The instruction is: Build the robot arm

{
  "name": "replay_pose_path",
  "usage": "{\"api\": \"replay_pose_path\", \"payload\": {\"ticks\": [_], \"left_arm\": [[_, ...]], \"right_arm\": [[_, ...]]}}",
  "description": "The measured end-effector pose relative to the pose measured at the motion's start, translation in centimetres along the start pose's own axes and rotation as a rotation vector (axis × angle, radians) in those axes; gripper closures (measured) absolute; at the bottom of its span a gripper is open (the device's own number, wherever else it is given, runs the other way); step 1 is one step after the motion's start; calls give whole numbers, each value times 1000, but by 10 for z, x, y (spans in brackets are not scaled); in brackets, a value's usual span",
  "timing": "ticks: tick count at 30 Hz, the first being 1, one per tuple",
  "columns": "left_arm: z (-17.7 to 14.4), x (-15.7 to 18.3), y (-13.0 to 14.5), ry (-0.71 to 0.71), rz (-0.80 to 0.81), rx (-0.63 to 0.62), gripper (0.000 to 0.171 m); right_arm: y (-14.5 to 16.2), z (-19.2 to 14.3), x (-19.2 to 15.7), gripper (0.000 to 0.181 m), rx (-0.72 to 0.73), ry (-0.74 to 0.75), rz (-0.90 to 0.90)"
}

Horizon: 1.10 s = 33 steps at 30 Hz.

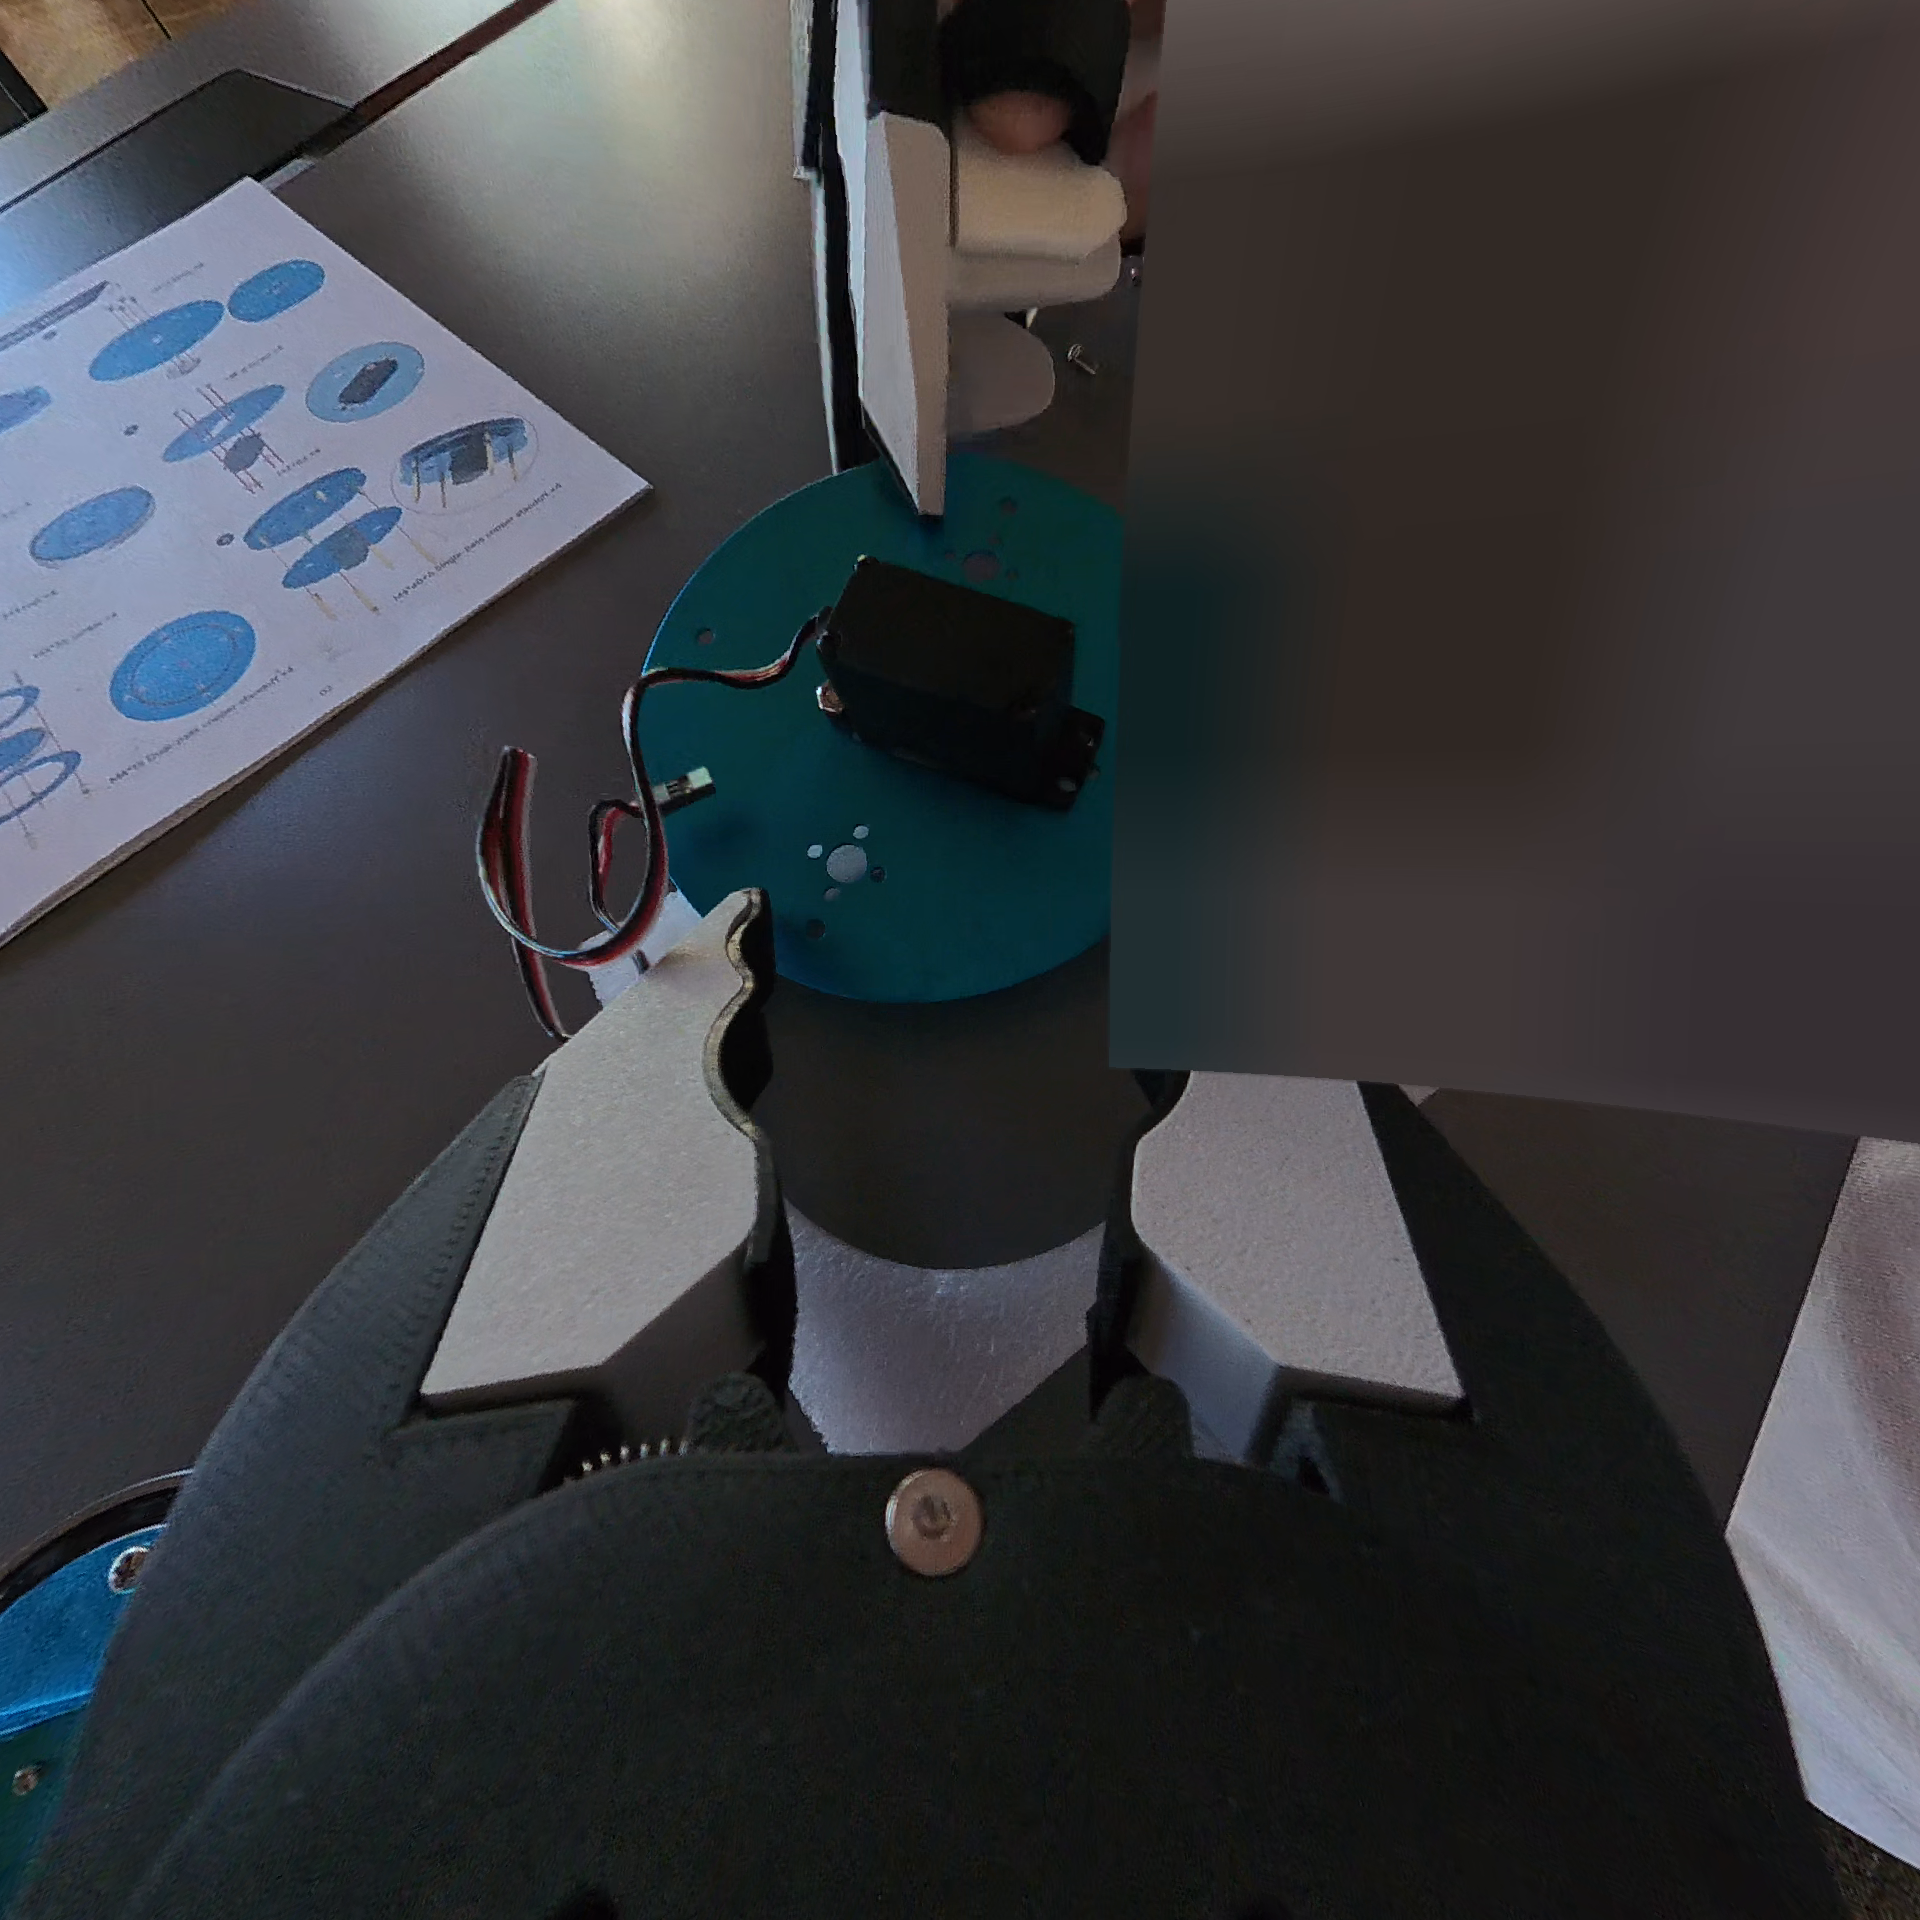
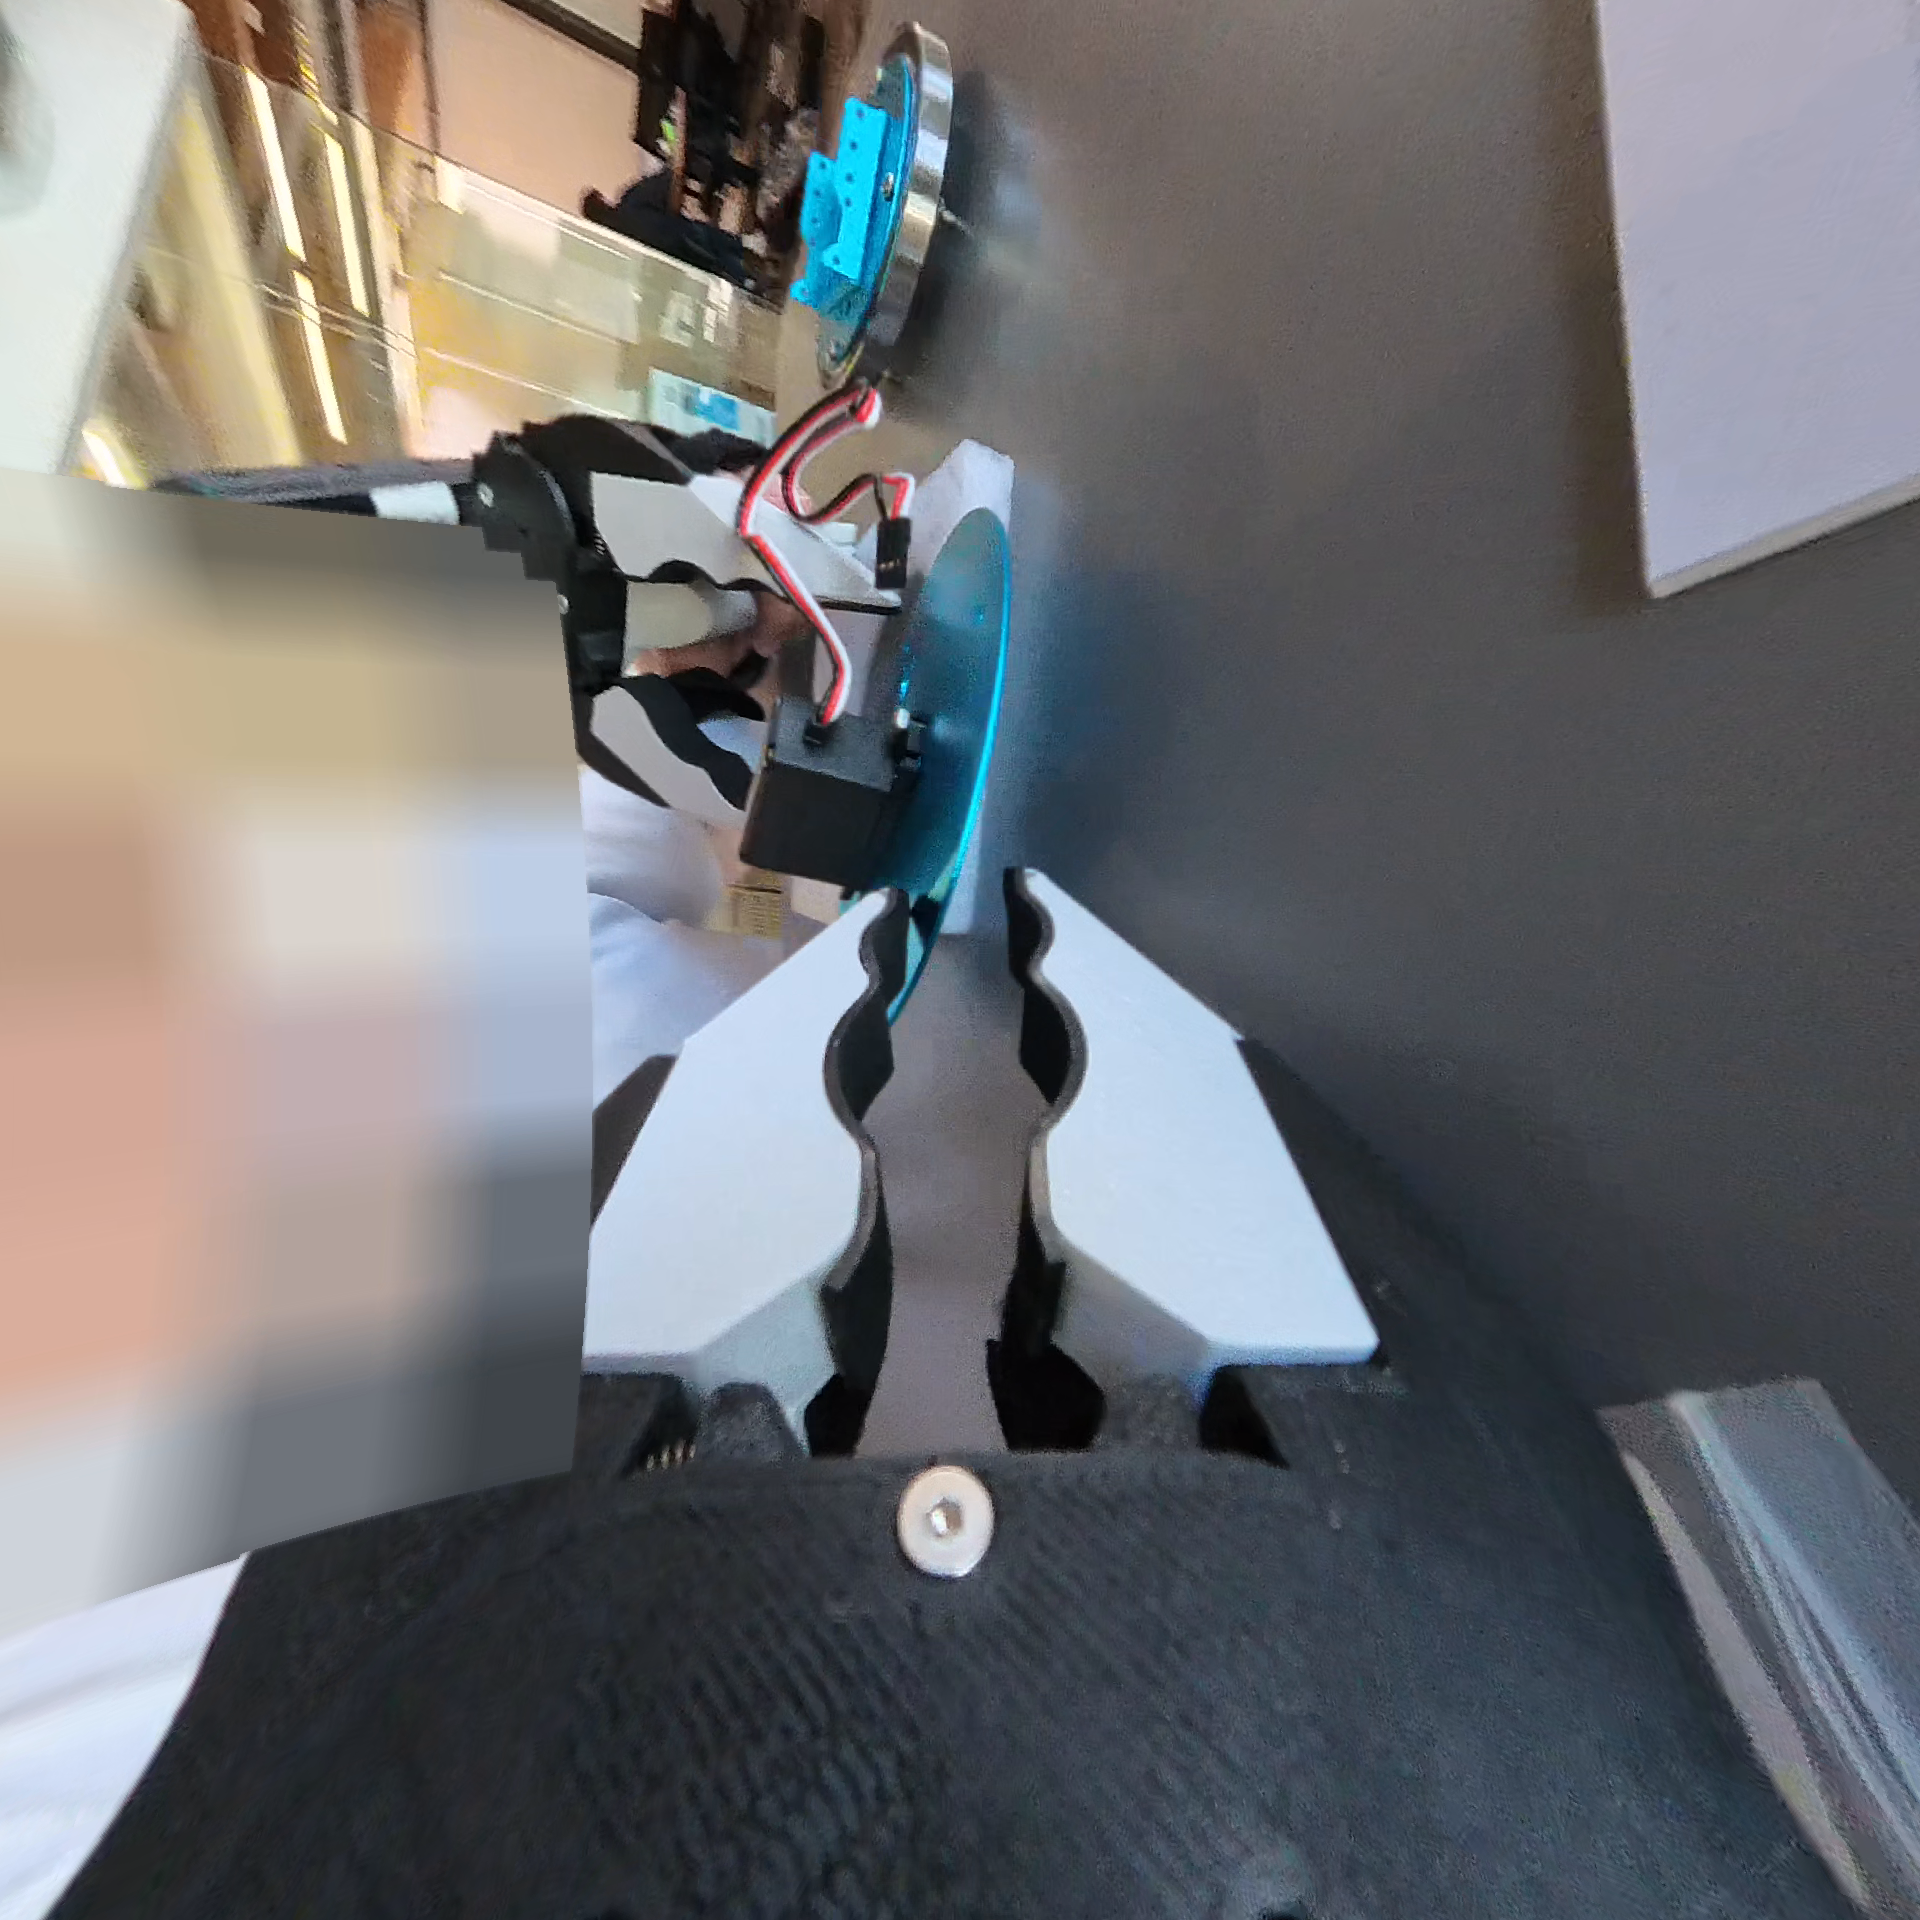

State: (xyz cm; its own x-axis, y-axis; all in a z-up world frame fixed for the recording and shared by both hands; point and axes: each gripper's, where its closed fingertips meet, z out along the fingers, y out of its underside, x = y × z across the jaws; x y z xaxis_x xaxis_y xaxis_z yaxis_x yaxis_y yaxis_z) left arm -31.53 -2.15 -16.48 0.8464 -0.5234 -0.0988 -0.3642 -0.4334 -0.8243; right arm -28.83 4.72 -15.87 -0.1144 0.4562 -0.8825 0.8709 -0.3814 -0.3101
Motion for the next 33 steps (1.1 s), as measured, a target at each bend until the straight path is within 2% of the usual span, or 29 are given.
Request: {"api": "replay_pose_path", "payload": {"ticks": [7,10,12,14,19,25,29,33], "left_arm": [[-2,0,-1,1,-5,11,102],[-5,-1,-2,-12,-18,25,103],[-9,-1,-4,-14,-41,48,103],[-12,-3,-8,-22,-59,69,103],[-18,-7,-11,-59,-90,76,106],[-15,1,-11,-50,-72,83,104],[-17,2,-11,-54,-71,92,109],[-17,6,-18,-65,9,99,113]], "right_arm": [[-3,-20,3,149,-45,319,-241],[-20,-21,-21,135,33,467,-540],[-26,-7,-44,117,96,524,-749],[-18,15,-52,105,63,546,-847],[-8,41,-36,101,-20,565,-755],[-11,38,-33,119,28,494,-680],[-18,29,-34,119,66,452,-674],[-15,31,-29,116,59,378,-621]]}}
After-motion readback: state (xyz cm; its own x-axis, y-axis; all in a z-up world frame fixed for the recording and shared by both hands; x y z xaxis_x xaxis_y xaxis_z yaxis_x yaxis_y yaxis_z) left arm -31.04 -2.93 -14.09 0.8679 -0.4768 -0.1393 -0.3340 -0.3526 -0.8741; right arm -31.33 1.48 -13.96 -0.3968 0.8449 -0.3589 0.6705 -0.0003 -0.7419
